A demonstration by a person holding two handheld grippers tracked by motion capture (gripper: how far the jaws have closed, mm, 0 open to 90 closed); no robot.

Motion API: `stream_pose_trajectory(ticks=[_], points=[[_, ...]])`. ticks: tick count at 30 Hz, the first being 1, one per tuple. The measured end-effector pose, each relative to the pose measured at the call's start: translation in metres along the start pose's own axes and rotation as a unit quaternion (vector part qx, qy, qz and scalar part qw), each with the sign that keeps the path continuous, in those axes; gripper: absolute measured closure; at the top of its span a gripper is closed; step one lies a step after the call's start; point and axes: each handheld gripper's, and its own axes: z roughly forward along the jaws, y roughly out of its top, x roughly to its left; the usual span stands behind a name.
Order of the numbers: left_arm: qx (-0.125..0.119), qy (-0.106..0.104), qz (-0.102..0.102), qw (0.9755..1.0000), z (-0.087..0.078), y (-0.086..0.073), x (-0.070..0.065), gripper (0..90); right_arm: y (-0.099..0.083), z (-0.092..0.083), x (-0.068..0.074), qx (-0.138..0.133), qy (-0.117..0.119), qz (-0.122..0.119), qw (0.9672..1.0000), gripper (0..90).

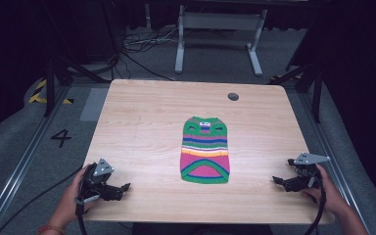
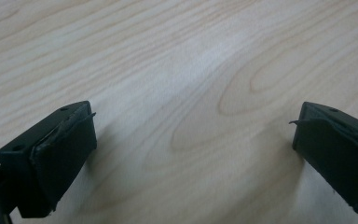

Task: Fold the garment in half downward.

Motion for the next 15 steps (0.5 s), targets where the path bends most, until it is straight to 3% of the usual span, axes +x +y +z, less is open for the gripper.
stream_pose_trajectory(ticks=[9, 15], points=[[-0.001, -0.013, 0.016, 0.9998, 0.006, 0.007, 0.004, 0.0, 0.0, 0.0, 0.0, 0.0, -0.002, 0.003, 1.0, 0.0], [0.018, -0.023, 0.028, 0.9992, 0.009, 0.015, 0.004, 0.1, -0.001, -0.001, 0.002, 0.0, -0.009, 0.008, 0.9999, 0.3]])
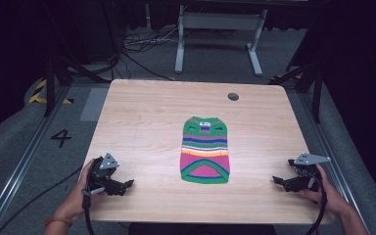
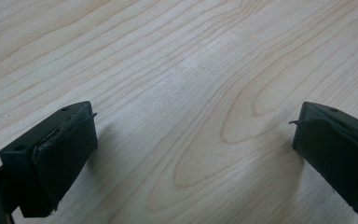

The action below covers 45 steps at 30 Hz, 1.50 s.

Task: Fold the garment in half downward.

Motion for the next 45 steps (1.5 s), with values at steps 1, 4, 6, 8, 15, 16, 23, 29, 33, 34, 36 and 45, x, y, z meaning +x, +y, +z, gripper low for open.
stream_pose_trajectory(ticks=[1, 4, 6, 8, 15, 16, 23, 29, 33, 34, 36, 45], points=[[0.004, -0.003, 0.003, 1.0, 0.001, 0.002, 0.0, 0.1, 0.0, 0.0, 0.0, -0.001, 0.001, -0.003, 1.0, 0.4], [0.005, -0.009, 0.009, 0.9999, 0.006, 0.009, 0.004, 0.0, 0.001, -0.002, -0.003, 0.012, 0.02, -0.022, 0.9995, 1.2], [0.013, -0.013, 0.019, 0.9996, 0.008, 0.013, 0.005, 0.0, 0.002, -0.004, -0.004, 0.014, 0.025, -0.029, 0.9992, 8.5], [0.019, -0.014, 0.027, 0.9994, 0.011, 0.019, 0.004, 0.2, 0.004, -0.005, -0.004, 0.007, 0.029, -0.03, 0.9991, 19.7], [0.015, -0.017, 0.069, 0.9974, 0.019, 0.047, 0.0, 18.8, 0.023, -0.005, -0.004, 0.013, 0.026, -0.036, 0.9989, 25.3], [0.015, -0.017, 0.069, 0.9974, 0.019, 0.047, 0.0, 19.2, 0.023, -0.005, -0.004, 0.013, 0.026, -0.036, 0.9989, 25.3], [-0.007, -0.04, 0.073, 0.9965, 0.044, 0.097, -0.002, 23.1, 0.062, 0.01, -0.008, -0.008, 0.02, -0.025, 0.9995, 29.8], [-0.026, -0.054, 0.073, 0.9956, 0.061, 0.128, -0.002, 24.0, 0.092, 0.026, -0.007, -0.028, 0.034, -0.017, 0.9989, 29.1], [-0.037, -0.066, 0.063, 0.9951, 0.075, 0.151, 0.003, 24.1, 0.117, 0.045, -0.002, -0.038, 0.041, -0.022, 0.9982, 31.8], [-0.039, -0.069, 0.06, 0.9951, 0.078, 0.154, 0.004, 24.1, 0.122, 0.05, -0.001, -0.038, 0.037, -0.026, 0.9982, 32.2], [-0.047, -0.069, 0.052, 0.9952, 0.085, 0.164, 0.007, 24.5, 0.132, 0.058, 0.001, -0.044, 0.042, -0.026, 0.9978, 32.1], [-0.051, -0.061, 0.047, 0.9957, 0.113, 0.189, 0.01, 30.9, 0.173, 0.1, 0.008, -0.046, 0.044, -0.032, 0.9975, 34.3]])
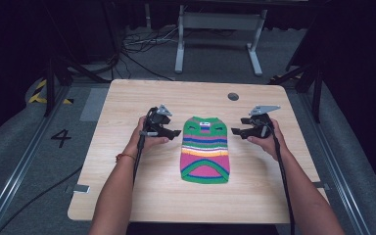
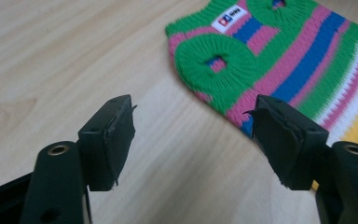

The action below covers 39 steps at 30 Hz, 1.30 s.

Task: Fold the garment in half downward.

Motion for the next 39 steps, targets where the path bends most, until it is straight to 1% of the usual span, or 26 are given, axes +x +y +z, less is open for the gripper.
stream_pose_trajectory(ticks=[2, 3, 4, 6, 7, 10, 11, 12, 14, 15, 16, 17, 18, 19, 23, 24, 26, 27, 28, 29, 31, 32, 33, 36, 37, 39], points=[[-0.005, -0.005, -0.009, 0.9999, 0.005, 0.005, 0.003, 31.1, 0.004, 0.008, 0.0, 0.005, 0.002, 0.002, 1.0, 34.4], [-0.011, -0.007, -0.014, 0.9998, 0.008, 0.007, 0.004, 31.4, 0.006, 0.012, -0.001, 0.01, -0.003, 0.001, 0.9999, 34.5], [-0.011, -0.007, -0.014, 0.9998, 0.008, 0.007, 0.004, 31.9, 0.007, 0.015, -0.002, 0.013, -0.004, 0.001, 0.9999, 34.8], [-0.019, -0.017, -0.022, 0.9994, 0.011, 0.012, 0.006, 33.8, 0.009, 0.018, -0.002, 0.017, -0.009, 0.0, 0.9998, 35.5], [-0.02, -0.03, -0.028, 0.999, 0.016, 0.016, 0.008, 35.4, 0.01, 0.02, -0.003, 0.016, -0.009, 0.002, 0.9998, 36.1], [-0.026, -0.035, -0.03, 0.9986, 0.021, 0.019, 0.009, 41.7, 0.011, 0.024, -0.005, 0.016, -0.01, 0.01, 0.9998, 36.4], [-0.023, -0.035, -0.034, 0.9986, 0.025, 0.021, 0.009, 41.7, 0.013, 0.029, -0.007, 0.019, -0.014, 0.013, 0.9996, 37.1], [-0.023, -0.035, -0.034, 0.9986, 0.025, 0.021, 0.009, 41.7, 0.014, 0.031, -0.007, 0.019, -0.012, 0.017, 0.9996, 37.7], [-0.016, -0.033, -0.032, 0.9988, 0.034, 0.024, 0.008, 41.7, 0.015, 0.034, -0.007, 0.019, -0.015, 0.017, 0.9996, 38.7], [-0.016, -0.033, -0.032, 0.9988, 0.034, 0.024, 0.008, 41.5, 0.017, 0.039, -0.006, 0.023, -0.02, 0.014, 0.9994, 39.8], [-0.016, -0.026, -0.033, 0.999, 0.037, 0.025, 0.007, 41.5, 0.017, 0.039, -0.006, 0.023, -0.02, 0.014, 0.9994, 39.8], [-0.018, -0.016, -0.034, 0.9991, 0.04, 0.027, 0.006, 43.9, 0.02, 0.044, -0.006, 0.019, -0.018, 0.016, 0.9995, 45.3], [-0.019, -0.009, -0.034, 0.9992, 0.04, 0.028, 0.006, 45.4, 0.021, 0.045, -0.005, 0.02, -0.013, 0.02, 0.9995, 47.1], [-0.027, -0.006, -0.044, 0.9986, 0.042, 0.029, 0.005, 48.1, 0.022, 0.048, -0.005, 0.021, -0.01, 0.017, 0.9996, 46.8], [-0.031, -0.004, -0.054, 0.9981, 0.048, 0.03, 0.003, 49.6, 0.025, 0.055, -0.004, 0.026, -0.012, 0.023, 0.9993, 49.9], [-0.025, -0.001, -0.052, 0.9983, 0.051, 0.031, 0.003, 49.6, 0.025, 0.058, -0.003, 0.029, -0.013, 0.023, 0.9992, 50.3], [-0.021, 0.003, -0.062, 0.9978, 0.056, 0.031, 0.004, 49.4, 0.024, 0.063, -0.003, 0.037, -0.016, 0.023, 0.9989, 51.1], [-0.019, 0.001, -0.066, 0.9976, 0.059, 0.031, 0.004, 49.9, 0.024, 0.066, -0.003, 0.038, -0.019, 0.024, 0.9988, 51.0], [-0.013, 0.005, -0.058, 0.9982, 0.061, 0.032, 0.004, 50.0, 0.023, 0.067, -0.003, 0.04, -0.022, 0.025, 0.9987, 51.0], [-0.014, 0.008, -0.058, 0.9982, 0.063, 0.032, 0.003, 50.0, 0.023, 0.069, -0.003, 0.037, -0.024, 0.031, 0.9986, 50.9], [-0.021, 0.003, -0.072, 0.9972, 0.065, 0.032, 0.003, 50.5, 0.021, 0.072, -0.004, 0.031, -0.029, 0.038, 0.9984, 49.8], [-0.017, 0.006, -0.07, 0.9974, 0.067, 0.031, 0.002, 50.6, 0.02, 0.074, -0.004, 0.035, -0.035, 0.038, 0.9981, 49.5], [-0.013, 0.002, -0.07, 0.9974, 0.069, 0.031, 0.002, 51.7, 0.019, 0.076, -0.005, 0.037, -0.037, 0.039, 0.9979, 49.5], [-0.005, 0.005, -0.072, 0.9974, 0.071, 0.029, 0.003, 57.0, 0.015, 0.08, -0.006, 0.042, -0.039, 0.045, 0.9973, 49.3], [-0.013, 0.005, -0.082, 0.9965, 0.072, 0.027, 0.004, 57.6, 0.013, 0.082, -0.007, 0.031, -0.035, 0.06, 0.9971, 50.0], [-0.015, 0.001, -0.087, 0.9961, 0.072, 0.027, 0.004, 58.0, 0.013, 0.082, -0.007, 0.03, -0.036, 0.061, 0.997, 50.2]])
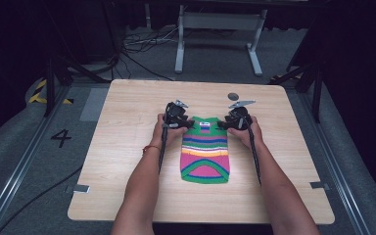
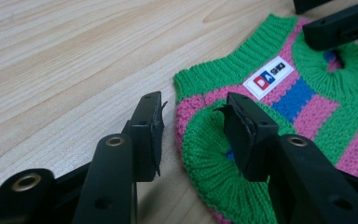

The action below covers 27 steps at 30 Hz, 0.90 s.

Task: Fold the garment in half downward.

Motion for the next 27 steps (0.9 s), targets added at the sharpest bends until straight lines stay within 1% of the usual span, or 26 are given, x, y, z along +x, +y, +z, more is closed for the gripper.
stream_pose_trajectory(ticks=[2, 3, 4, 7, 9, 10, 12, 13, 15, 17, 18, 20, 22, 24, 26, 27], points=[[0.001, -0.003, 0.005, 1.0, 0.0, 0.0, -0.001, 61.1, 0.001, 0.0, 0.002, 0.005, -0.006, -0.007, 0.9999, 52.4], [0.0, -0.004, 0.007, 1.0, 0.001, 0.0, -0.003, 64.0, 0.001, 0.0, 0.003, 0.008, -0.006, -0.01, 0.9999, 55.9], [0.005, -0.005, 0.015, 0.9999, 0.0, 0.0, -0.004, 67.0, 0.002, 0.0, 0.004, 0.01, -0.003, -0.013, 0.9999, 60.3], [0.006, -0.011, 0.017, 0.9998, 0.0, -0.001, -0.005, 73.1, 0.003, -0.001, 0.009, 0.016, 0.005, -0.019, 0.9997, 70.4], [0.009, -0.013, 0.018, 0.9997, -0.001, -0.002, -0.006, 77.0, 0.004, 0.0, 0.01, 0.018, 0.008, -0.023, 0.9995, 74.9], [0.01, -0.013, 0.021, 0.9996, -0.001, -0.001, -0.006, 79.1, 0.004, 0.0, 0.011, 0.02, 0.008, -0.023, 0.9995, 77.7], [0.013, -0.004, 0.032, 0.9994, -0.002, -0.001, -0.01, 82.4, 0.005, -0.001, 0.014, 0.024, 0.009, -0.032, 0.9991, 83.8], [0.013, 0.0, 0.035, 0.9993, -0.002, -0.001, -0.011, 83.1, 0.006, -0.001, 0.015, 0.026, 0.006, -0.038, 0.9989, 84.6], [0.018, 0.01, 0.043, 0.9988, -0.003, 0.001, -0.013, 83.6, 0.007, -0.002, 0.015, 0.026, 0.006, -0.04, 0.9988, 85.2], [0.016, 0.018, 0.052, 0.9984, -0.006, 0.003, -0.015, 83.6, 0.008, -0.005, 0.016, 0.022, 0.006, -0.043, 0.9988, 85.4], [0.012, 0.018, 0.05, 0.9985, -0.008, 0.004, -0.016, 83.5, 0.008, -0.007, 0.015, 0.013, 0.008, -0.043, 0.999, 85.5], [0.003, 0.019, 0.054, 0.9984, -0.013, 0.006, -0.016, 83.3, 0.01, -0.013, 0.016, 0.0, 0.016, -0.045, 0.9989, 85.5], [0.002, 0.022, 0.064, 0.9977, -0.018, 0.007, -0.019, 83.3, 0.011, -0.017, 0.017, -0.007, 0.019, -0.049, 0.9986, 85.6], [-0.005, 0.02, 0.073, 0.9971, -0.025, 0.008, -0.023, 83.4, 0.012, -0.025, 0.019, -0.017, 0.025, -0.055, 0.9981, 85.5], [-0.006, 0.023, 0.085, 0.9961, -0.03, 0.008, -0.026, 83.3, 0.013, -0.033, 0.023, -0.03, 0.032, -0.066, 0.9969, 85.5], [-0.006, 0.023, 0.085, 0.9961, -0.03, 0.008, -0.026, 83.1, 0.013, -0.033, 0.023, -0.03, 0.032, -0.066, 0.9969, 85.5]])
